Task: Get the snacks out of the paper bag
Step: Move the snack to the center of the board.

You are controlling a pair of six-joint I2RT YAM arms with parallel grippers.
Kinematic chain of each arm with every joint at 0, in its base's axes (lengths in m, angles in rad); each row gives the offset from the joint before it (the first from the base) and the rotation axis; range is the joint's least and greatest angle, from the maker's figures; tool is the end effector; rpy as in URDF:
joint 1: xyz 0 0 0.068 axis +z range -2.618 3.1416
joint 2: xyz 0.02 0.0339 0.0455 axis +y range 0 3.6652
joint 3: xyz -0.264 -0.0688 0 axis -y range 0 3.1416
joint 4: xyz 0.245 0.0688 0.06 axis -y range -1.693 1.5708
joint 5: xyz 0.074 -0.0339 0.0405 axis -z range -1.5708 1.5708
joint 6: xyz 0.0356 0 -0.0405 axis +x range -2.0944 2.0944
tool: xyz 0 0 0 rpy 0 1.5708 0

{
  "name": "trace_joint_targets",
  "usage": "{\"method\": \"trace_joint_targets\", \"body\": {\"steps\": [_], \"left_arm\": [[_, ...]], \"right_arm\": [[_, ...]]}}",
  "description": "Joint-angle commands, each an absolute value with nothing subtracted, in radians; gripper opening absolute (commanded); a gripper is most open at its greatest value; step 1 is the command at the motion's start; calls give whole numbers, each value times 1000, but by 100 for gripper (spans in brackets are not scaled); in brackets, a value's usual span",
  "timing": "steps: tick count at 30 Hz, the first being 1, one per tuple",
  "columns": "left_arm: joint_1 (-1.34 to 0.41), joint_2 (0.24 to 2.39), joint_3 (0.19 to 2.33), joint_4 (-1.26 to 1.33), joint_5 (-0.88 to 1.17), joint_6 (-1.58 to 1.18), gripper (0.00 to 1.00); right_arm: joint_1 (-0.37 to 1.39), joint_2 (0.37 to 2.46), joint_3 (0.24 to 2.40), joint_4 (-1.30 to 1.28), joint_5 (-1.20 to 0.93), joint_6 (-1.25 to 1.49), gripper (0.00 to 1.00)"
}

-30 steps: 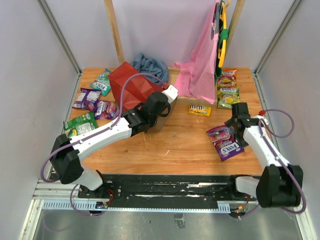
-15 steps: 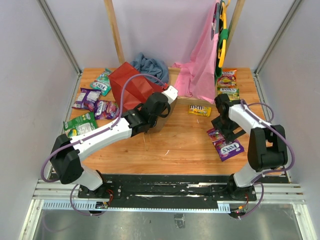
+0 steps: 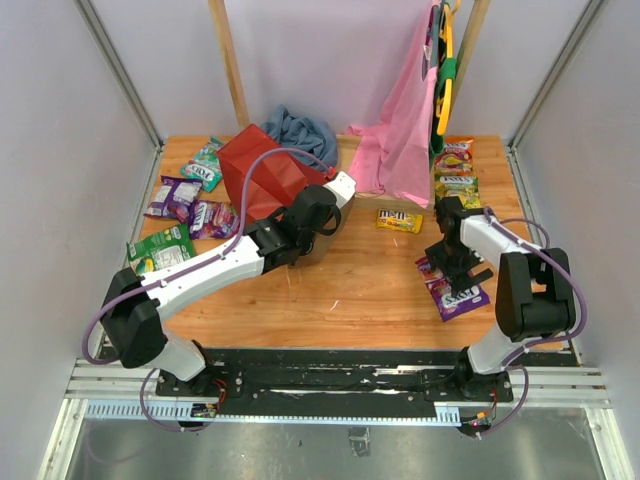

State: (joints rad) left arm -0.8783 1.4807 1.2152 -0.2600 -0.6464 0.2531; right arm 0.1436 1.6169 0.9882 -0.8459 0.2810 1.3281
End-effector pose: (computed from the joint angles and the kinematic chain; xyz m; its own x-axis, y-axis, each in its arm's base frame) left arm 0.2317 -0.2457 0.3187 -0.2395 0.6018 -0.7619 0.3529 0.7850 0.5091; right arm 0.2746 0.0297 0.1740 -0.3446 0.8925 -0.2910 0.9296 0.3677 0.0269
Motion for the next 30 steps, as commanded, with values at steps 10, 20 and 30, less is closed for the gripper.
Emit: {"method": "trace_joint_targets", "body": {"steps": [10, 20, 30], "left_arm": [[-867, 1518, 1246, -256, -667, 254, 5], [-867, 1528, 1267, -272, -669, 252, 4], [-867, 1545, 1294, -284, -667, 247, 4]], "right_arm": [[-68, 1681, 955, -637, 274, 1221, 98], [-121, 1811, 1086, -612, 224, 1210, 98], [-156, 1865, 1221, -603, 213, 1229, 98]]}}
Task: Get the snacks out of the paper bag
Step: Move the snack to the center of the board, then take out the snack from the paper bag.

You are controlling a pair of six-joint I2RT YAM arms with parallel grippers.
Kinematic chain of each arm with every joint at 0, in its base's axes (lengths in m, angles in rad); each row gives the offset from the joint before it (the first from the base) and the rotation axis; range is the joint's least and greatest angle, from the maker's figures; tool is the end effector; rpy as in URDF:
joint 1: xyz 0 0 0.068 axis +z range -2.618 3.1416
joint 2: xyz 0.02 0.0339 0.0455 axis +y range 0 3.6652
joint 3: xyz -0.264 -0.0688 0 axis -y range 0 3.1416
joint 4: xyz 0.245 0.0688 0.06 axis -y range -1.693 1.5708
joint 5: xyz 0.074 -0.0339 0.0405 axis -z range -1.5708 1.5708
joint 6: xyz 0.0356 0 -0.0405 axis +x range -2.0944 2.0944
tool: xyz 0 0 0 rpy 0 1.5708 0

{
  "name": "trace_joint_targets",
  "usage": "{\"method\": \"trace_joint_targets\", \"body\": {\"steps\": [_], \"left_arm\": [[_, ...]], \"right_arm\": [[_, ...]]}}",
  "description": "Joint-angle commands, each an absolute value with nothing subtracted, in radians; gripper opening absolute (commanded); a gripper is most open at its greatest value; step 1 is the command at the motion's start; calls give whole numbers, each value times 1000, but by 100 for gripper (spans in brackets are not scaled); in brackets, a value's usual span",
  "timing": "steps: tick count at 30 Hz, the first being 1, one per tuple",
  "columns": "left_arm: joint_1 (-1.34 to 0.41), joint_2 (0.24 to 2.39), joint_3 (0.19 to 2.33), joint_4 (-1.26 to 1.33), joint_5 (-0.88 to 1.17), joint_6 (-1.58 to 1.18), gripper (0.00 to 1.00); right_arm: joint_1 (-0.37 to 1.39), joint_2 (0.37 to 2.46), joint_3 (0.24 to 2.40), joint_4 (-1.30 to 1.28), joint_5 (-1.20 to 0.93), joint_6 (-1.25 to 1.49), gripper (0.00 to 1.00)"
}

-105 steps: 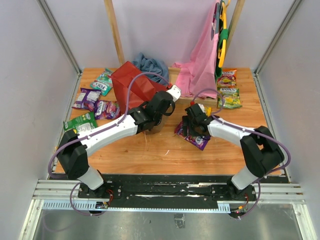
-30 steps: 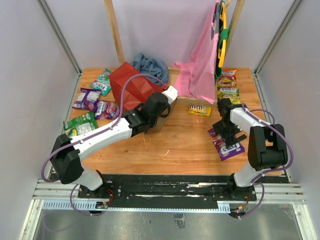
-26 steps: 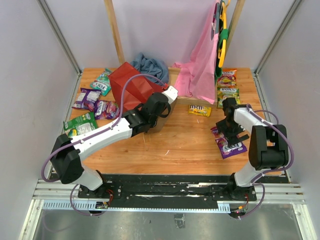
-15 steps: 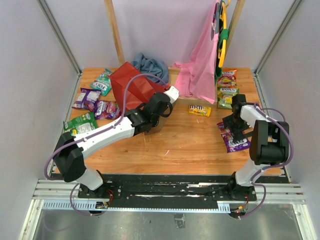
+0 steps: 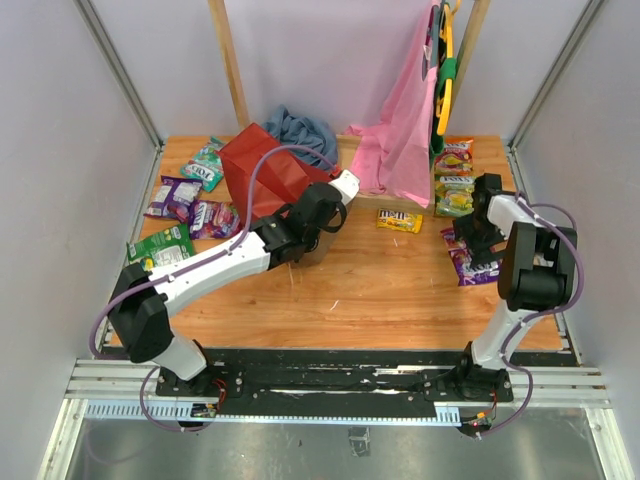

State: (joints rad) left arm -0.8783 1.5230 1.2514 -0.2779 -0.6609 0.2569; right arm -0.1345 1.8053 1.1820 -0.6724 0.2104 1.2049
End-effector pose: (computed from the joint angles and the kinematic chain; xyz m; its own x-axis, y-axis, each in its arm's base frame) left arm 0.2381 -0.2528 0.3159 -0.2530 0.6192 -0.7433 0.3491 0.7750 0.5267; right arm 0.3407 -0.0536 0.1713 -0.1663 0.9440 -0.2849 0.9576 0.2235 0.1817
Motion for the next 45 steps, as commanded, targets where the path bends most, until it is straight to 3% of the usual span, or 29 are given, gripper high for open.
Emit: {"method": "trace_joint_targets", "body": {"steps": [1, 10, 19, 26, 33, 42, 45], "left_arm": [[-867, 1549, 1299, -288, -667, 246, 4], [-867, 1528, 1315, -299, -669, 234, 4], [-887, 1482, 1335, -309, -638, 193, 5], [-933, 1399, 1339, -307, -641, 152, 7], [-941, 1353, 1324, -365, -691, 112, 8], [-962, 1298, 1325, -397, -746, 74, 7], [-967, 1285, 1335, -414, -727, 48, 8]], "right_arm": [[-156, 1876, 1243, -603, 215, 1225, 98], [-165, 1908, 1382, -622, 176, 1174, 98], [-129, 1560, 1183, -603, 123, 1141, 98], [181, 1361, 984, -493, 242, 1158, 98], [532, 1376, 946, -372, 413, 1052, 98], [691, 1245, 768, -151, 567, 915, 98], [697, 1164, 676, 8, 530, 794, 99]]}}
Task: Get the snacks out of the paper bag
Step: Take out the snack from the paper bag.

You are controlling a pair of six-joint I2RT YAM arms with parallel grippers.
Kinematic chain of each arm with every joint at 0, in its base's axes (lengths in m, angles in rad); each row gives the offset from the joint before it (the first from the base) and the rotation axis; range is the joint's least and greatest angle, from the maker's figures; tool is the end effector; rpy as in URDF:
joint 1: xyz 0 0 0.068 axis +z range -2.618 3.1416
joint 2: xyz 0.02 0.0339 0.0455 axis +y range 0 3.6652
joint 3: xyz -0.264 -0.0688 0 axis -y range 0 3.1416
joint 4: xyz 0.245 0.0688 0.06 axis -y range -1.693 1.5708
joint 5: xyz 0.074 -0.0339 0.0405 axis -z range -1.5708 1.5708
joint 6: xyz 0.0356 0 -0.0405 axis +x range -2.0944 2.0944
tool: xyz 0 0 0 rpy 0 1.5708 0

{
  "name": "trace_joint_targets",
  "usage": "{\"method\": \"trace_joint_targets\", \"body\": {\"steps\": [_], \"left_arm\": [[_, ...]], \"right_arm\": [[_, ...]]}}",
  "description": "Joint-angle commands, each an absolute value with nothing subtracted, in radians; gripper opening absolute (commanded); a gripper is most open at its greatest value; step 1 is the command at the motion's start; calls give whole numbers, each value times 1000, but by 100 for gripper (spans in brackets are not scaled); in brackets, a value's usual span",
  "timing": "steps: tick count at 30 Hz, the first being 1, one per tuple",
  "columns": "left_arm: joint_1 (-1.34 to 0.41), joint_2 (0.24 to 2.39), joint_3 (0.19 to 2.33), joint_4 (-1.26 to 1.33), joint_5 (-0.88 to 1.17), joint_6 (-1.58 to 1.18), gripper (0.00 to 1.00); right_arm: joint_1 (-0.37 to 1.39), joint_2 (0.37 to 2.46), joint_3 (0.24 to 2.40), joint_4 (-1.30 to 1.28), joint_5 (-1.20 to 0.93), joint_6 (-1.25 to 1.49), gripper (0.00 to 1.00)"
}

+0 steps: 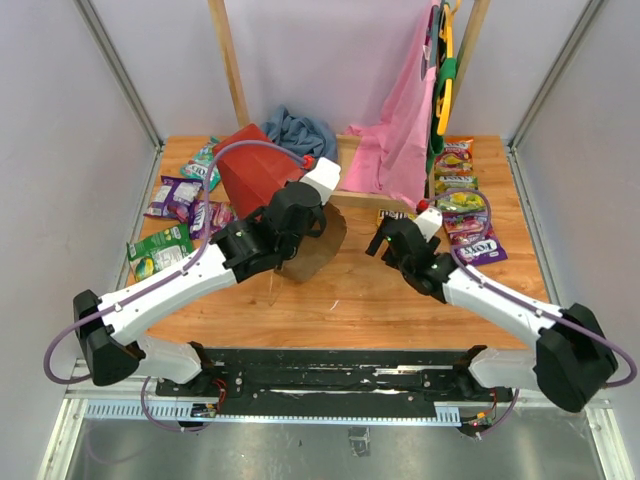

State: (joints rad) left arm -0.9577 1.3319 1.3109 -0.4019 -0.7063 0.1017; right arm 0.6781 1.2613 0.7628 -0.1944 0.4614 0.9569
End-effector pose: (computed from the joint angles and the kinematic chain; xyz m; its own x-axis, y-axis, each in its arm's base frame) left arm 0.1892 -0.2287 0.3834 -0.2063 0.4275 -0.8801 0.3042 0.8830 0.3576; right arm 0.2163 0.1538 0.2329 -0.5277 0.5148 -0.6757 0.2367 0.8530 0.4651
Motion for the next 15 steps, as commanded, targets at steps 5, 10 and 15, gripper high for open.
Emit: {"method": "trace_joint_targets", "body": {"steps": [5, 10, 15], "left_arm": [[-971, 1283, 1358, -442, -693, 31, 8], [-972, 1307, 1378, -484, -694, 18, 8], [-972, 1313, 1379, -504, -697, 5, 8]], "right_arm": [[813, 1086, 600, 246, 484, 596, 93], [1042, 1143, 626, 364, 648, 443, 92], [1126, 1204, 539, 725, 416, 315, 77]]}}
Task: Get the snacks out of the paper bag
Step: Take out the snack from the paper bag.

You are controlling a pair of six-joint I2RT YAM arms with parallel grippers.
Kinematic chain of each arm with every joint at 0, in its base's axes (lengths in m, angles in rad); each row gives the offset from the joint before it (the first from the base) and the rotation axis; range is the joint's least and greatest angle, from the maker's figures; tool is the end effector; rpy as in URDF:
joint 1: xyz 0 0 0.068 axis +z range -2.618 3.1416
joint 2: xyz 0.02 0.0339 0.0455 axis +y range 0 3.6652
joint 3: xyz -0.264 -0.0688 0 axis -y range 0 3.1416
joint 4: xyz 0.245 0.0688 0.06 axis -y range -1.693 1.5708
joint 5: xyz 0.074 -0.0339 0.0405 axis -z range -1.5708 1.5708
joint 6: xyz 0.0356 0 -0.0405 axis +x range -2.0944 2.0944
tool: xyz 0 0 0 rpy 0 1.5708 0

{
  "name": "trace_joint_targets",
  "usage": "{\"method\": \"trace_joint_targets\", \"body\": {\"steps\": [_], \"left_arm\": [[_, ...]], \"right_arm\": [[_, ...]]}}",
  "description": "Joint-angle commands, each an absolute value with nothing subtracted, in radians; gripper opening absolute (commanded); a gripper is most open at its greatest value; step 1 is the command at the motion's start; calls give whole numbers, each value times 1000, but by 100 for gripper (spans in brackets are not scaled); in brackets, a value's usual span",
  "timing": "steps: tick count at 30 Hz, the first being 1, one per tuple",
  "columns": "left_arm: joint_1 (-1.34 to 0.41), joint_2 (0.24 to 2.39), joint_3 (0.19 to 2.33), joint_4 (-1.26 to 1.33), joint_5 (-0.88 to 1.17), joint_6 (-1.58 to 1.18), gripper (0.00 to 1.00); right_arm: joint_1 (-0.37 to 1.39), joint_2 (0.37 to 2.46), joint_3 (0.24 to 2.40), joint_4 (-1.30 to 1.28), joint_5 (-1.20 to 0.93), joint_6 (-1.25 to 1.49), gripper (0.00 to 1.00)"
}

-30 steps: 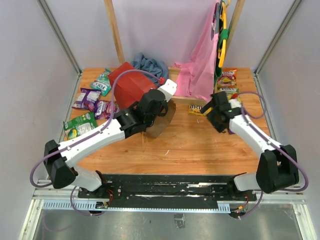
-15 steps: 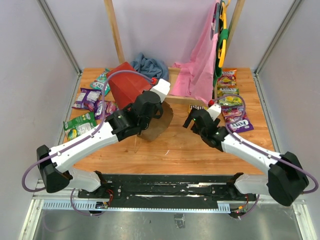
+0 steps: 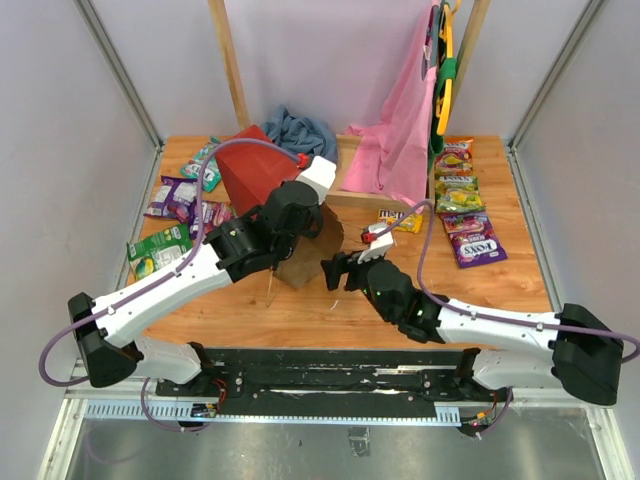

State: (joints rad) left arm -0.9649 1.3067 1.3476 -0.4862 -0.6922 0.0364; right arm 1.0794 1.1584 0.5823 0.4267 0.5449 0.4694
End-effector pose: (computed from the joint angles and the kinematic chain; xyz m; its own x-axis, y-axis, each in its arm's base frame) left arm 0.1810 -0.2213 0.3946 -0.2340 0.3870 -0.8919 0.3135 0.8984 0.3076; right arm 0.1369 0.2167 0.2567 -0.2943 0.2699 -0.9168 -0.4250 0.8223 0.3785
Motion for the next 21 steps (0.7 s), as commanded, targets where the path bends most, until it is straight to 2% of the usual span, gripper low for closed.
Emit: {"method": "trace_joint_targets", "body": {"steps": [1, 3, 7, 9, 10, 12, 15, 18, 21], "left_arm": [[-972, 1313, 1375, -505, -696, 1, 8], [-972, 1313, 1367, -507, -694, -6, 8], [-974, 1314, 1359, -514, -700, -25, 8], [-973, 1315, 1370, -525, -707, -33, 8], [-974, 1315, 1379, -529, -713, -36, 8], [-974, 1310, 1393, -531, -713, -38, 8], [-974, 1312, 1406, -532, -694, -35, 9], [-974, 1322, 1422, -545, -703, -31, 9], [-974, 1328, 1438, -557, -721, -29, 9]], "right_arm": [[1125, 1238, 555, 761, 354, 286, 75], [1124, 1322, 615, 775, 274, 241, 66], [1099, 1447, 679, 892, 177, 210, 40], [1083, 1508, 710, 941, 173, 211, 34], [1078, 1540, 722, 955, 172, 217, 34], [1061, 1604, 744, 1032, 166, 232, 42], [1041, 1704, 802, 1086, 161, 232, 59], [1005, 1796, 881, 1114, 140, 227, 64], [956, 1894, 921, 1248, 95, 249, 67]]}}
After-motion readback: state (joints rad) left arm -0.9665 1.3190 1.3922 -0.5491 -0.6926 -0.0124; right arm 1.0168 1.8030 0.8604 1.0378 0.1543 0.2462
